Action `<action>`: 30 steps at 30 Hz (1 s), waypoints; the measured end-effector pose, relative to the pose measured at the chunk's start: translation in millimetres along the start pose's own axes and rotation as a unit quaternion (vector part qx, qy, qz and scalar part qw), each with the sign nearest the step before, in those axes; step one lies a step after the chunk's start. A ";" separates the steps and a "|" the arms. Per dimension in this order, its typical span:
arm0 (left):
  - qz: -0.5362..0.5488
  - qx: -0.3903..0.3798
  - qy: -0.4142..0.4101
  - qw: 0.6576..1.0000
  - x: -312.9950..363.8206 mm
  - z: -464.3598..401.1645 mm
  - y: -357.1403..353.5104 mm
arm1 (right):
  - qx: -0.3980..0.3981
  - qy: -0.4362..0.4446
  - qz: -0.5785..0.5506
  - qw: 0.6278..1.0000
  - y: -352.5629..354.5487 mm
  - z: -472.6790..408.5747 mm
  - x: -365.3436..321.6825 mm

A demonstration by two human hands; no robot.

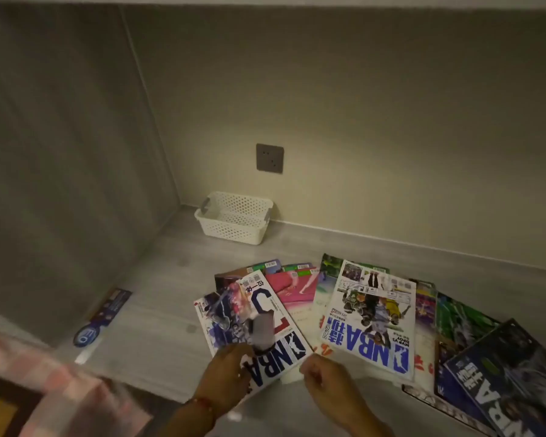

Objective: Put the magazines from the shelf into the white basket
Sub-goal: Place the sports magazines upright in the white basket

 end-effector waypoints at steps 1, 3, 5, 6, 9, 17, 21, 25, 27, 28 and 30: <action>0.002 -0.005 -0.004 1.000 -7.1 -12.7 3.6 | 0.017 0.001 0.009 1.000 -2.5 -17.0 -6.8; -0.018 -0.026 -0.006 0.999 -19.0 -34.9 9.9 | 0.046 -0.021 0.029 0.998 -6.6 -44.8 -19.8; -0.049 -0.061 -0.012 0.997 -32.0 -56.6 18.1 | 0.063 -0.067 0.056 0.994 -12.4 -70.9 -31.2; -0.077 -0.080 -0.027 0.993 -39.6 -65.5 20.1 | 0.065 -0.102 0.083 0.989 -17.9 -81.9 -34.2; -0.163 -0.136 -0.071 0.975 -62.2 -88.8 28.6 | 0.058 -0.220 0.214 0.950 -34.5 -107.8 -43.4; -0.198 -0.166 -0.112 0.960 -79.2 -120.0 41.6 | 0.105 -0.265 0.189 0.940 -36.6 -129.6 -43.8; -0.195 -0.041 -0.123 0.972 -45.6 -135.1 67.7 | 0.072 -0.122 0.078 0.987 -12.4 -119.2 -47.4; -0.312 0.062 -0.287 0.904 -8.0 -143.2 104.4 | 0.064 0.034 0.051 0.996 45.1 -109.5 -74.8; -0.360 0.036 -0.310 0.879 8.3 -145.5 125.2 | 0.063 0.106 0.054 0.991 79.8 -109.1 -92.6; -0.348 0.004 -0.290 0.891 14.1 -146.6 135.3 | 0.064 0.127 0.048 0.989 95.4 -109.7 -100.2; -0.240 -0.071 -0.232 0.940 22.0 -145.1 155.4 | 0.086 0.146 -0.026 0.985 122.0 -112.6 -110.6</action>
Point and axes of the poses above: each hand's wrist, its own z-axis away from the middle knuckle, its own y-axis out of the back of the hand, x = y × z, the point moved 1 cm from there along -z, towards the middle knuckle, and after that the axes turned 9 degrees about -x, right-handed, at the moved point
